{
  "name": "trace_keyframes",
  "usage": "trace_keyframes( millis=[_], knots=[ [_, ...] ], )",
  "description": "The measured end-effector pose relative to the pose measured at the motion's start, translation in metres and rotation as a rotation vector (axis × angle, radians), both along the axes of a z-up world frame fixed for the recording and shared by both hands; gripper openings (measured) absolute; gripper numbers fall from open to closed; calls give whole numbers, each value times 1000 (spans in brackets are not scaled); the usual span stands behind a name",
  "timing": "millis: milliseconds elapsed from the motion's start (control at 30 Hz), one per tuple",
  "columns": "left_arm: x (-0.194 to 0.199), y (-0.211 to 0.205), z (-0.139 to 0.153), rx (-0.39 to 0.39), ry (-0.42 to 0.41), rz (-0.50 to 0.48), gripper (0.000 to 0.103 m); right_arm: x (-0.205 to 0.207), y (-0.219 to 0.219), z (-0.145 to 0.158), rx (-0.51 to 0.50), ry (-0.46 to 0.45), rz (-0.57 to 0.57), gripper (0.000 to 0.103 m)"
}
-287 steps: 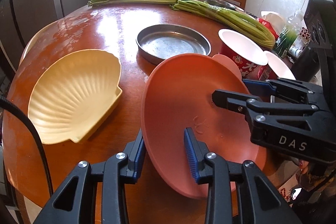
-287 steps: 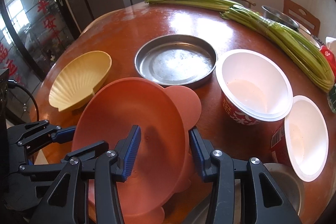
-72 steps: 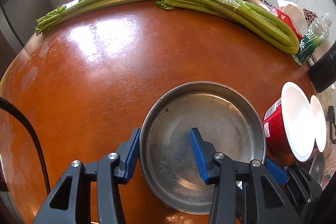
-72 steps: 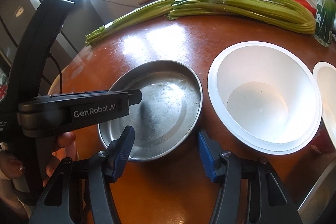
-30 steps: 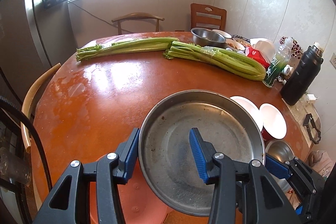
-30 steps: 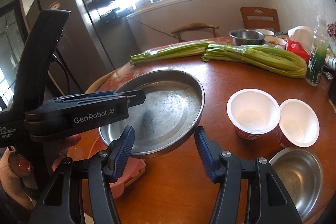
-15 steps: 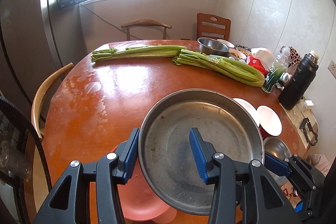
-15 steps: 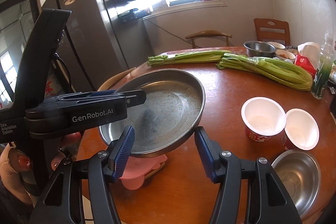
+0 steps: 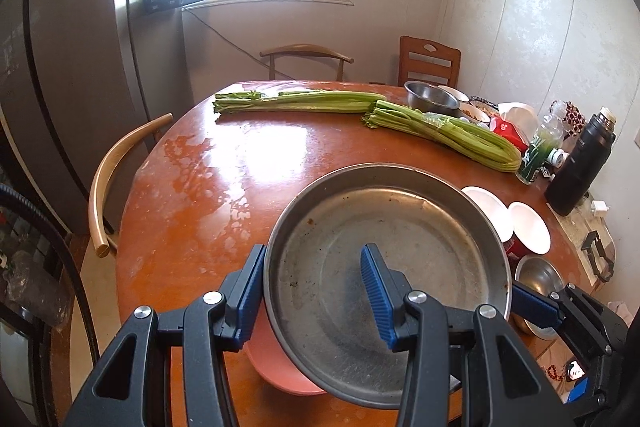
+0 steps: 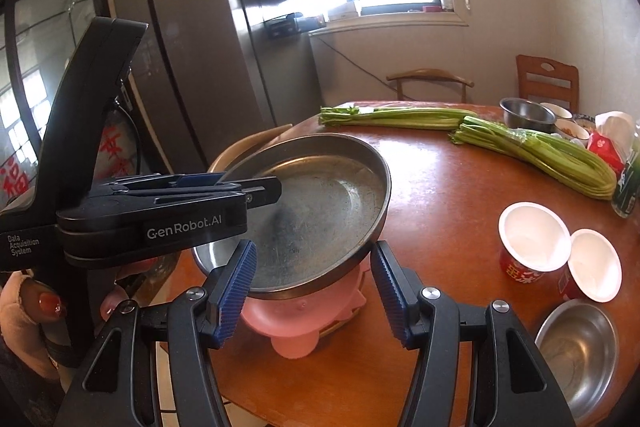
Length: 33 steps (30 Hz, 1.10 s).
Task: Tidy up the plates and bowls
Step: 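Carry the steel tray over the pink plate with the left gripper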
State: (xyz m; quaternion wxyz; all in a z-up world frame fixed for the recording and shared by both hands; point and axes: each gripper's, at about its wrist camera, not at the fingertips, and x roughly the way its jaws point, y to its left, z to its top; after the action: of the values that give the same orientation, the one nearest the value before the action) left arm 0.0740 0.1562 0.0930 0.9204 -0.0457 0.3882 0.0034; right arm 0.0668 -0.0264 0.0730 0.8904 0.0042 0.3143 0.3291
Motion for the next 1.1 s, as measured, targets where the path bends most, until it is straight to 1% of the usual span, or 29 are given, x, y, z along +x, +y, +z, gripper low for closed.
trace_keyframes(
  millis=[200, 367, 467, 633, 733, 800, 1100],
  knots=[
    [-6, 13, -9, -19, 6, 21, 47, 0, 10, -9, -9, 4, 29, 61],
    [-9, 19, -20, -17, 11, 23, 47, 4, 17, -20, -29, 12, 40, 61],
    [-9, 23, -28, -41, 17, 23, 47, 3, 20, -28, -39, 18, 48, 61],
    [-8, 19, -39, -20, 22, 14, 47, 7, 21, -41, -67, 22, 52, 61],
    [-2, 22, -52, -47, 49, 15, 47, 9, 24, -50, -87, 32, 54, 61],
    [0, 23, -60, -42, 60, 21, 47, 11, 26, -55, -97, 38, 61, 61],
    [4, 27, -78, -39, 74, 36, 47, 19, 36, -75, -135, 60, 84, 61]
  ],
)
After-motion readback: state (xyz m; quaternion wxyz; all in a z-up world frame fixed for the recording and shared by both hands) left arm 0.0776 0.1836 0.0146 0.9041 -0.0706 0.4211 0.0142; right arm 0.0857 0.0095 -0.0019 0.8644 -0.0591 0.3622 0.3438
